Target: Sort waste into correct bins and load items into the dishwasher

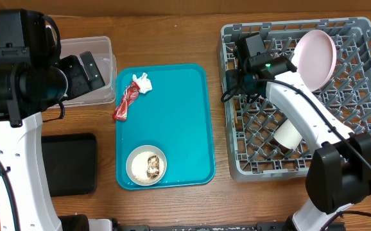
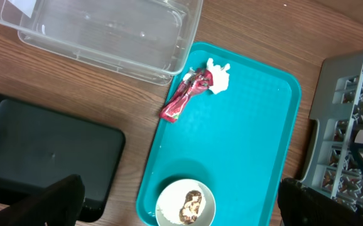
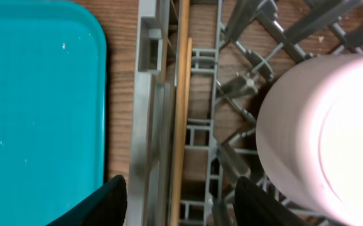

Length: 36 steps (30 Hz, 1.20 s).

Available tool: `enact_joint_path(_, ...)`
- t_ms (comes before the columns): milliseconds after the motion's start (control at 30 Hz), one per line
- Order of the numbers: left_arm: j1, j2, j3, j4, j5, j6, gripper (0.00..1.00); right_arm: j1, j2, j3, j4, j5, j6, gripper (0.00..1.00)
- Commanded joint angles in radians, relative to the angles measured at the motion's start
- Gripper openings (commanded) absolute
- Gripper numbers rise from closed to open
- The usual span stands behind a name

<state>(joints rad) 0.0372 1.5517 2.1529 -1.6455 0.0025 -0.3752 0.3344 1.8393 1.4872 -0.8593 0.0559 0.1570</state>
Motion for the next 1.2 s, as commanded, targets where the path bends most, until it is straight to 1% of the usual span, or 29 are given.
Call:
enact_joint_path(0, 0.002, 0.000, 0.002, 0.003, -0.013, -0.007, 1.00, 0.006, -0.068, 0.079, -0.024, -0.021, 0.005, 0.57)
enact_joint_path(167, 0.002, 0.000, 0.002, 0.003, -0.013, -0.007, 1.00, 0.046, -0.225, 0.101, -0.048, -0.061, 0.030, 0.58)
enact_joint_path(200, 0.002, 0.000, 0.002, 0.003, -0.013, -0.006, 1.00, 0.063, -0.288, 0.101, -0.046, -0.058, 0.030, 0.62)
enact_joint_path(233, 0.002, 0.000, 0.002, 0.003, -0.013, -0.007, 1.00, 0.075, -0.327, 0.101, -0.043, -0.059, 0.030, 0.68)
enact_joint_path(267, 0.002, 0.000, 0.002, 0.003, -0.013, -0.007, 1.00, 0.091, -0.370, 0.101, -0.042, -0.058, 0.029, 0.81)
enact_joint_path(300, 0.002, 0.000, 0.002, 0.003, -0.013, -0.007, 1.00, 0.105, -0.406, 0.101, -0.040, -0.058, 0.029, 0.97)
enact_joint_path(333, 0.002, 0.000, 0.002, 0.003, -0.013, -0.007, 1.00, 0.120, -0.447, 0.101, -0.039, -0.058, 0.029, 1.00)
enact_joint_path(467, 0.002, 0.000, 0.002, 0.003, -0.013, -0.007, 1.00, 0.158, -0.570, 0.101, -0.040, -0.059, 0.030, 1.00)
enact_joint_path(633, 0.002, 0.000, 0.002, 0.003, -0.013, -0.007, 1.00, 0.166, -0.661, 0.101, -0.063, -0.070, 0.029, 1.00)
enact_joint_path(767, 0.002, 0.000, 0.002, 0.003, -0.013, -0.007, 1.00, 0.166, -0.682, 0.101, -0.155, -0.069, 0.029, 1.00)
enact_joint_path(1000, 0.002, 0.000, 0.002, 0.003, -0.013, -0.007, 1.00, 0.166, -0.690, 0.101, -0.401, -0.069, 0.029, 1.00)
enact_joint_path(1100, 0.002, 0.000, 0.002, 0.003, -0.013, -0.007, 1.00, 0.164, -0.697, 0.101, -0.406, -0.046, 0.025, 1.00)
enact_joint_path(1167, 0.002, 0.000, 0.002, 0.003, -0.013, -0.007, 1.00, 0.160, -0.703, 0.094, -0.353, -0.005, 0.020, 1.00)
